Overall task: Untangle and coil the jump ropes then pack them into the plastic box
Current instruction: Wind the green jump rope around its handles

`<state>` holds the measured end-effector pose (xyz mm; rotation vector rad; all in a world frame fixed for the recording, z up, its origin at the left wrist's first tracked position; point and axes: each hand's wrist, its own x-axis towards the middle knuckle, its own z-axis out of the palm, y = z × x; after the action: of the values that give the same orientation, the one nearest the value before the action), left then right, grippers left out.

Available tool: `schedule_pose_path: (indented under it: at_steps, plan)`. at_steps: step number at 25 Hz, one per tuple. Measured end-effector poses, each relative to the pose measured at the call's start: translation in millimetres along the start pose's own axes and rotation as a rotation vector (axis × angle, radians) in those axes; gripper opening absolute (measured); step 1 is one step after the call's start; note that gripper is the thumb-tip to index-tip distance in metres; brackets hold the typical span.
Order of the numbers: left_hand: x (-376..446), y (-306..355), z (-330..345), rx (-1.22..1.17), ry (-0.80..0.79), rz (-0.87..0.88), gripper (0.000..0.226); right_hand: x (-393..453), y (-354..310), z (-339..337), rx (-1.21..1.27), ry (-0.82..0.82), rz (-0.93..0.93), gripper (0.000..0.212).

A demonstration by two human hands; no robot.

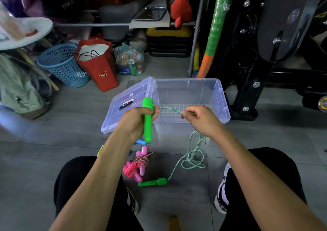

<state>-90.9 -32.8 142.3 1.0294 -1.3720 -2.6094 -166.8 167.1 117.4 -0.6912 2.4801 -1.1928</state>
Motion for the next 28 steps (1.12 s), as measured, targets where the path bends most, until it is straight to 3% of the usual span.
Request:
schedule_pose_path:
  at_steps: [2,5,7,10,13,16,19,22,25,28]
  plan:
    - [-3.0,-3.2,2.6,-0.175,0.008,-0.062,0.015,-0.6,0.0,1.2,0.001,-0.003,-0.011,0.027]
    - [-8.8,-4.9,7.0,-0.081,-0.082,-0.147,0.026,-3.0,-3.8,4.3,-0.03,-0.028,-0.049,0.026]
    - [-10.8,-7.8,11.1,0.065,-0.195,-0.077,0.019,-5.2,-5.6,5.7,-0.033,-0.06,-0.085,0.024]
    - [-7.2,-12.9,14.7,0.281,-0.234,0.138,0.004,-8.2,-5.9,4.1,-0.054,-0.112,-0.082,0.02]
    - [-0.5,-17.3,12.5,0.708,-0.184,0.367,0.018,-11.6,-7.5,-0.6,-0.106,-0.17,-0.09,0.018]
    - [3.2,-20.0,11.5,1.053,-0.287,0.352,0.007,-15.4,-10.1,-5.5,-0.073,-0.186,-0.03,0.013]
    - [7.3,-26.3,12.8,1.314,-0.149,0.434,0.035,-20.8,-9.5,-9.6,-0.032,-0.208,0.02,0.013]
    - [11.9,-17.9,10.1,1.257,0.171,0.626,0.042,-23.9,-5.3,-18.8,-0.035,-0.165,0.055,0.019]
    - [22.3,0.4,-8.6,1.23,0.426,0.542,0.038,-26.0,-0.3,-34.2,-0.067,-0.037,0.071,0.03]
    - [18.0,-9.6,-6.6,1.228,0.214,0.463,0.038,-26.6,-1.8,-34.6,-0.053,-0.01,0.035,0.032]
